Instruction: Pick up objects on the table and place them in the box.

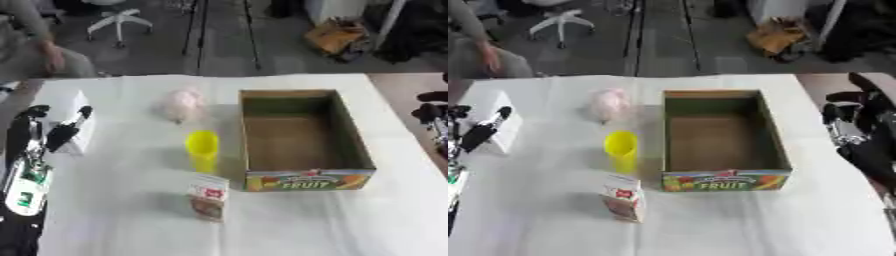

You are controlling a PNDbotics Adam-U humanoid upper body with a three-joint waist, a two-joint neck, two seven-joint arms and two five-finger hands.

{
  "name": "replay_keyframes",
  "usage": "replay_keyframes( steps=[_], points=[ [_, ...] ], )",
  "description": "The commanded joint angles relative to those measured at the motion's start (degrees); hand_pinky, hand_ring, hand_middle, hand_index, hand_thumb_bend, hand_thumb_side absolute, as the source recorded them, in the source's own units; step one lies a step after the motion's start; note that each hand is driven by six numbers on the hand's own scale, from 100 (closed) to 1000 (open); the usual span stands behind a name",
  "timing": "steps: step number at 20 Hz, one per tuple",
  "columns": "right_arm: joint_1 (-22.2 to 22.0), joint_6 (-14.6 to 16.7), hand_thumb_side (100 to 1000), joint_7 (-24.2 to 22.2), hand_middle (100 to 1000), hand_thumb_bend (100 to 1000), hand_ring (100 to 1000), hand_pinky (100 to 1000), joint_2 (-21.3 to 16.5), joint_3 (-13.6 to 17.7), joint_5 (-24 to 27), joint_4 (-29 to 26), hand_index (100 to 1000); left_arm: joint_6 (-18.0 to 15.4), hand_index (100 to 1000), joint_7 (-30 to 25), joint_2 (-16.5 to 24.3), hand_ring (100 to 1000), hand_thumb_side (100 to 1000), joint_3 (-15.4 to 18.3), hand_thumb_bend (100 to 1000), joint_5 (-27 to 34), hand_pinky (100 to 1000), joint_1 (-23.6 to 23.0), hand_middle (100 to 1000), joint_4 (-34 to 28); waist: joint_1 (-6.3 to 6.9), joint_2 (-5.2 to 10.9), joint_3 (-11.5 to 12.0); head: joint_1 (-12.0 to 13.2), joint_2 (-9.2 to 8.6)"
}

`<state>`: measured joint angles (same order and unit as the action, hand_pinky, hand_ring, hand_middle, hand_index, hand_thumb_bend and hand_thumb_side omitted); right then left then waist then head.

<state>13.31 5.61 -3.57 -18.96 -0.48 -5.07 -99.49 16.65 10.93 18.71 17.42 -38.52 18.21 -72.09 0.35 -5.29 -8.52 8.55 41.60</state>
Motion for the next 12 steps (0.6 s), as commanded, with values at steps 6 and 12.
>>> replay_keyframes(
  steps=[6,12],
  points=[
    [0.45,0.22,456,-0.14,721,246,664,743,-0.73,0.06,0.35,-0.16,1000,1.75,758,1.98,1.76,772,424,0.35,576,-1.79,488,0.79,602,-0.5,0.02,0.57,0.02,-0.26,-1.2],
    [0.27,0.2,464,-0.03,719,241,660,740,-0.67,0.06,0.46,0.03,1000,2.92,634,6.88,1.63,667,274,1.52,343,0.79,355,0.97,490,-0.14,0.02,0.54,0.11,-0.52,-1.77]
  ],
)
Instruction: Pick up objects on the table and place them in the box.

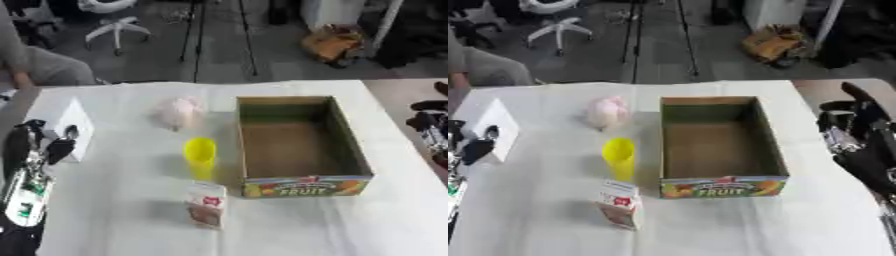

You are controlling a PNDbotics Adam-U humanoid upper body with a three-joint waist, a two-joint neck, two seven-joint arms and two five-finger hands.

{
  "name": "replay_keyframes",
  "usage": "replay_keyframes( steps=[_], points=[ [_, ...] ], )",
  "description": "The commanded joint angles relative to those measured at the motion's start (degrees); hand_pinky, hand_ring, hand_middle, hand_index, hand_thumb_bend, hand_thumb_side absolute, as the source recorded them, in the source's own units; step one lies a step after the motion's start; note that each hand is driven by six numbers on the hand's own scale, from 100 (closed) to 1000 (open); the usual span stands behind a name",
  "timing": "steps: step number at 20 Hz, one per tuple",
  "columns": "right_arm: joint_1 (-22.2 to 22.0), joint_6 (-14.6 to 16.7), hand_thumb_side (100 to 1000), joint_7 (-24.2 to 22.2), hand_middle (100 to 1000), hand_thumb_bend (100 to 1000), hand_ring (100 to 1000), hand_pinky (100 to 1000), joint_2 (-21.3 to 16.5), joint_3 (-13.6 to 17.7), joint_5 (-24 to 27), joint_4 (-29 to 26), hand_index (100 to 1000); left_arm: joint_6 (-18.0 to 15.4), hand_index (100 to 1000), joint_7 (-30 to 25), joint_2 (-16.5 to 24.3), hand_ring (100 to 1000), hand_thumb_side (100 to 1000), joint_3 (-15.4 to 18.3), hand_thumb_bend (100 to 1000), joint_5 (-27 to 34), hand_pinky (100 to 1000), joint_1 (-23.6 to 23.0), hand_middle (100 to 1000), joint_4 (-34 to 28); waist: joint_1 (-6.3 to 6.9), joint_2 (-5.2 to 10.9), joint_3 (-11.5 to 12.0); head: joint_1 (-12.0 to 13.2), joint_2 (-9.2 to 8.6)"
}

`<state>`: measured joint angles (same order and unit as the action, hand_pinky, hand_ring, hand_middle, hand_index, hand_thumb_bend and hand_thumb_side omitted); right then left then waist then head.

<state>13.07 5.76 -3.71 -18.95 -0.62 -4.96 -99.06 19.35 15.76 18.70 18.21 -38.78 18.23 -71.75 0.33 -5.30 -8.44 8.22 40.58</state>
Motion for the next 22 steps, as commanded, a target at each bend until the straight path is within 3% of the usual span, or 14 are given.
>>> replay_keyframes(
  steps=[1,4,10,15,18,22],
  points=[
    [0.45,0.05,469,0.13,719,237,655,738,-0.65,0.22,0.36,-0.37,1000,0.13,514,3.11,1.54,586,213,0.91,181,1.66,259,1.16,409,-0.38,0.01,0.55,0.09,-0.25,-1.06],
    [0.35,0.07,470,0.18,719,236,655,737,-0.59,0.24,0.42,-0.31,1000,-0.65,486,6.01,1.2,565,212,1.83,155,4.21,226,1.86,388,0.39,-0.05,0.55,0.14,-0.26,-1.89],
    [0.25,0.11,473,0.14,719,234,651,736,-0.56,0.19,0.44,-0.2,1000,-3.83,455,11.66,0.94,545,226,0.56,133,9.93,201,2.73,363,2.55,-0.15,0.56,0.08,0.02,-2.8],
    [0.31,0.13,471,0.09,719,232,645,735,-0.51,0.09,0.53,-0.17,1000,-6.06,455,12.14,1.32,546,274,-0.96,136,13.88,205,3.12,361,1.03,-0.1,0.65,-0.05,0.44,-3.04],
    [0.61,0.2,472,-0.57,719,232,643,734,-0.43,-0.59,0.63,-0.05,1000,-8.19,459,10.26,3.07,547,278,-4.21,141,15.96,210,6.18,364,-2.2,-0.01,0.89,-1.02,1.04,-2.83],
    [0.65,0.23,470,-0.68,719,232,641,734,-0.49,-0.6,0.63,0.07,1000,-12.33,461,6.15,4.24,543,277,-10.92,149,20.1,213,8.49,366,-8.91,-0.04,0.91,-0.96,1.07,-2.66]
  ],
)
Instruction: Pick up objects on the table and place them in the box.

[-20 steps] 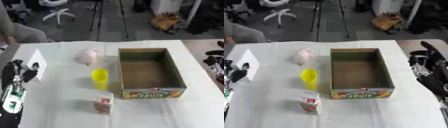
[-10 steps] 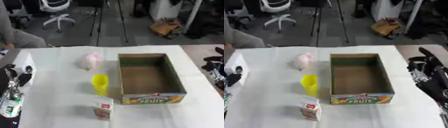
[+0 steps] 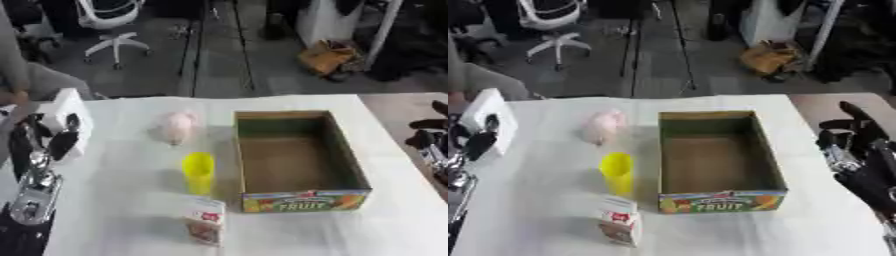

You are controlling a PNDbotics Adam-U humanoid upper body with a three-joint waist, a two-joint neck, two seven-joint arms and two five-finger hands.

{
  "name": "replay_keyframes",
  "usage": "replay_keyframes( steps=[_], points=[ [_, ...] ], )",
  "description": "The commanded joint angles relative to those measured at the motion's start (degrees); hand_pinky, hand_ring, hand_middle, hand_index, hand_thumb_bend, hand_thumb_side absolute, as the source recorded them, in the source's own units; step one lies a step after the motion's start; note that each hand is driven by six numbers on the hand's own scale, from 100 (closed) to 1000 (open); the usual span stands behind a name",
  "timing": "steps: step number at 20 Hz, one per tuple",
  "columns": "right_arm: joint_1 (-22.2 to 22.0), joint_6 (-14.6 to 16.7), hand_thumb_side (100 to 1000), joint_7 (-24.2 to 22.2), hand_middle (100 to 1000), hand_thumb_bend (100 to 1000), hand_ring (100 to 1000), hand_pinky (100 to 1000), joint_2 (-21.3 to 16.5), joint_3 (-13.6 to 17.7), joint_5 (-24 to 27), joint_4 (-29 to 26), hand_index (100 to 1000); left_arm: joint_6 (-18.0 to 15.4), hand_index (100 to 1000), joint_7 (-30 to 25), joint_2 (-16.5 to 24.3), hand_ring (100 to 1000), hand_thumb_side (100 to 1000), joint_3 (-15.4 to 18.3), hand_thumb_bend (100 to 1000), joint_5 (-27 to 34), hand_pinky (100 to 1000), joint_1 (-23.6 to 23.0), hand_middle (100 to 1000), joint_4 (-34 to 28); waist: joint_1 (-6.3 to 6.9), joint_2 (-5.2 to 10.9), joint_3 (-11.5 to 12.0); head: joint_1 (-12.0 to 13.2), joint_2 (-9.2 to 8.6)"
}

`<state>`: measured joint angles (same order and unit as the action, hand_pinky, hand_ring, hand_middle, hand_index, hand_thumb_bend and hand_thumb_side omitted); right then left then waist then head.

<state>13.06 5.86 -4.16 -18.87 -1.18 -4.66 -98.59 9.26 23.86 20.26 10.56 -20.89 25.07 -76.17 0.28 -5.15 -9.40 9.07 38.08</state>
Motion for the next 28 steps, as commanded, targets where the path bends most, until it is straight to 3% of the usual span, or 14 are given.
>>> replay_keyframes(
  steps=[1,7,13,19,22,25,26,27,28],
  points=[
    [0.68,0.13,470,-0.26,719,232,641,734,-0.59,-0.03,0.33,-0.37,1000,-3.22,460,-2.93,2.89,542,276,-4.85,150,3.19,213,1.81,365,-5.97,-0.02,0.77,0.07,0.12,-0.1],
    [0.67,0.2,470,-0.29,717,230,639,734,-0.5,-0.22,0.48,-0.24,1000,-7.59,462,-8.63,2.97,539,278,-14.12,155,8.89,216,6.45,367,-10.51,-0.06,0.96,-0.17,0.29,1.31],
    [0.49,0.24,468,0.02,717,230,639,731,-0.42,-0.12,0.54,-0.17,1000,-7.39,460,-14.25,2.24,542,296,-22.78,134,14.25,212,10.47,364,-11.02,-0.2,1.17,-0.04,-0.05,1.84],
    [0.63,0.3,467,0.44,714,228,638,728,-0.25,-0.24,0.71,-0.14,1000,-10.96,467,-19.47,0.24,554,334,-30.91,100,18.67,217,12.72,367,-7.62,-0.06,1.18,-0.81,0.39,1.79],
    [0.43,0.31,466,0.86,711,228,636,727,-0.23,-0.06,0.75,-0.11,1000,-12.39,472,-22.24,-0.5,559,343,-35.18,104,18.45,222,13.47,372,-4.15,-0.15,1.26,-0.57,-0.12,1.82],
    [0.24,0.34,464,1.29,708,226,632,724,-0.17,0.08,0.76,-0.1,1000,-12.9,480,-25.12,-1.16,564,358,-37.19,124,16.77,240,15.01,381,-0.62,-0.26,1.34,-0.49,-0.48,1.62],
    [0.17,0.34,465,1.42,708,225,632,723,-0.15,0.09,0.79,-0.08,1000,-12.82,512,-26.09,-1.49,588,406,-37.65,247,15.89,289,15.79,413,0.86,-0.3,1.36,-0.46,-0.56,1.62],
    [0.13,0.36,465,1.52,708,225,632,723,-0.11,0.09,0.81,-0.08,1000,-12.73,512,-27.09,-1.86,588,406,-37.83,247,14.94,289,16.59,413,2.43,-0.34,1.38,-0.45,-0.57,1.65],
    [0.11,0.37,465,1.6,707,223,632,723,-0.07,0.1,0.83,-0.07,1000,-13.04,567,-28.03,-2.2,636,507,-37.53,429,14.02,368,17.27,463,3.93,-0.38,1.4,-0.42,-0.63,1.76]
  ],
)
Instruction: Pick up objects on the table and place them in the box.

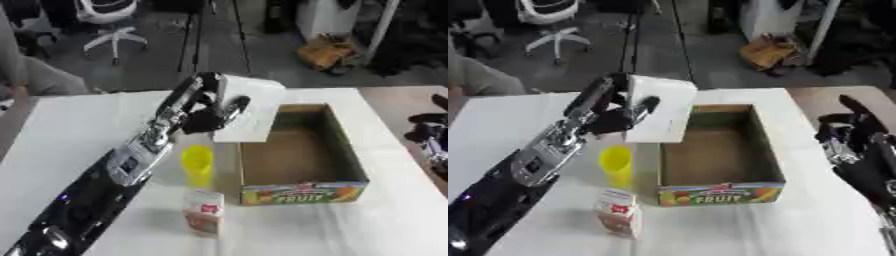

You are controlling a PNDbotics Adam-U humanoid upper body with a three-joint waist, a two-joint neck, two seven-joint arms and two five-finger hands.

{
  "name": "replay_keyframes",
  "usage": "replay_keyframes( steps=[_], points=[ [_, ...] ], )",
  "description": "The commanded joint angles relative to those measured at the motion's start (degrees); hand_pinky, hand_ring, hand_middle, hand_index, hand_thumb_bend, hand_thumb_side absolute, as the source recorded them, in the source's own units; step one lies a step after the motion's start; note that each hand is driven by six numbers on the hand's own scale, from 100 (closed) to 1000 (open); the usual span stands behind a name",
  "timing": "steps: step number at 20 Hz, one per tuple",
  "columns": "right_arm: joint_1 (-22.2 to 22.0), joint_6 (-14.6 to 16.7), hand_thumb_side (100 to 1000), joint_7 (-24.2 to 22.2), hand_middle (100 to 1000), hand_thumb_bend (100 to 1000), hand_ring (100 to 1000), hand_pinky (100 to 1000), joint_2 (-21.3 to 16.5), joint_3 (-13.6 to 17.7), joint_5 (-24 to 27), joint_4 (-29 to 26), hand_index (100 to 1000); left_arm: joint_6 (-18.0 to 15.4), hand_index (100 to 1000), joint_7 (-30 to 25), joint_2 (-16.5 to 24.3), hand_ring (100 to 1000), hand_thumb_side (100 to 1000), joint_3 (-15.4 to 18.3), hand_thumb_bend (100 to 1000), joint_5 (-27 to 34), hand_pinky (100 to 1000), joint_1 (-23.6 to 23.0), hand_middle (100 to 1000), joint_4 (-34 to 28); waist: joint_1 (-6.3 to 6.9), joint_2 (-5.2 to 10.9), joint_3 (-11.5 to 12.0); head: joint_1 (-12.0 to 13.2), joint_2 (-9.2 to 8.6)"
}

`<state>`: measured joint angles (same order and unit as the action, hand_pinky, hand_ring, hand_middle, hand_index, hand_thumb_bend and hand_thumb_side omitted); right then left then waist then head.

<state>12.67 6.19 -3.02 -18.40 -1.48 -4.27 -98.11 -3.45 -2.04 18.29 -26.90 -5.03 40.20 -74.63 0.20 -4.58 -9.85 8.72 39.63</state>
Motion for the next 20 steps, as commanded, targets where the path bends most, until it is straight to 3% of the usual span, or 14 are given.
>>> replay_keyframes(
  steps=[1,3,4,5,6,10,16,20],
  points=[
    [0.48,0.06,465,0.55,707,223,632,723,-0.5,0.41,0.46,-0.54,1000,-0.94,567,-3.05,-0.5,636,507,0.56,429,-2.75,368,2.77,463,3.89,-0.32,0.83,0.04,-0.34,0.3],
    [0.46,0.07,465,0.67,707,223,632,723,-0.46,0.43,0.51,-0.51,1000,-2.66,578,-5.0,-1.03,648,525,1.97,463,-4.7,385,3.48,473,6.36,-0.37,0.84,0.09,-0.45,0.38],
    [0.39,0.07,467,0.69,707,221,632,723,-0.46,0.42,0.53,-0.48,1000,-3.62,718,-5.99,-1.1,818,731,2.84,766,-5.68,600,3.84,650,6.86,-0.43,0.87,0.17,-0.92,0.56],
    [0.33,0.1,467,0.7,707,221,632,723,-0.48,0.42,0.55,-0.47,1000,-4.52,718,-6.92,-1.04,818,731,3.99,766,-6.62,600,4.15,650,6.94,-0.47,0.87,0.24,-1.31,0.7],
    [0.3,0.12,468,0.69,707,219,631,723,-0.49,0.4,0.59,-0.47,1000,-5.42,763,-7.78,-1.14,865,774,5.35,786,-7.58,647,4.39,731,6.91,-0.51,0.87,0.27,-1.66,0.78],
    [0.3,0.19,471,0.5,706,217,631,723,-0.4,0.24,0.77,-0.47,1000,-8.32,782,-8.12,-2.95,867,794,9.24,764,-11.26,643,5.07,757,9.0,-0.71,0.85,0.23,-2.6,0.82],
    [0.42,0.27,469,0.3,707,218,632,724,-0.24,0.13,0.99,-0.49,1000,-11.53,828,-3.71,-6.15,920,837,12.09,744,-16.89,672,6.34,824,12.55,-0.96,0.74,0.02,-2.88,0.55],
    [0.65,0.27,469,0.25,707,216,632,724,-0.25,0.15,1.02,-0.51,1000,-12.5,832,-0.15,-6.98,929,824,14.83,739,-20.69,673,5.75,821,10.62,-1.03,0.64,0.01,-2.92,0.33]
  ],
)
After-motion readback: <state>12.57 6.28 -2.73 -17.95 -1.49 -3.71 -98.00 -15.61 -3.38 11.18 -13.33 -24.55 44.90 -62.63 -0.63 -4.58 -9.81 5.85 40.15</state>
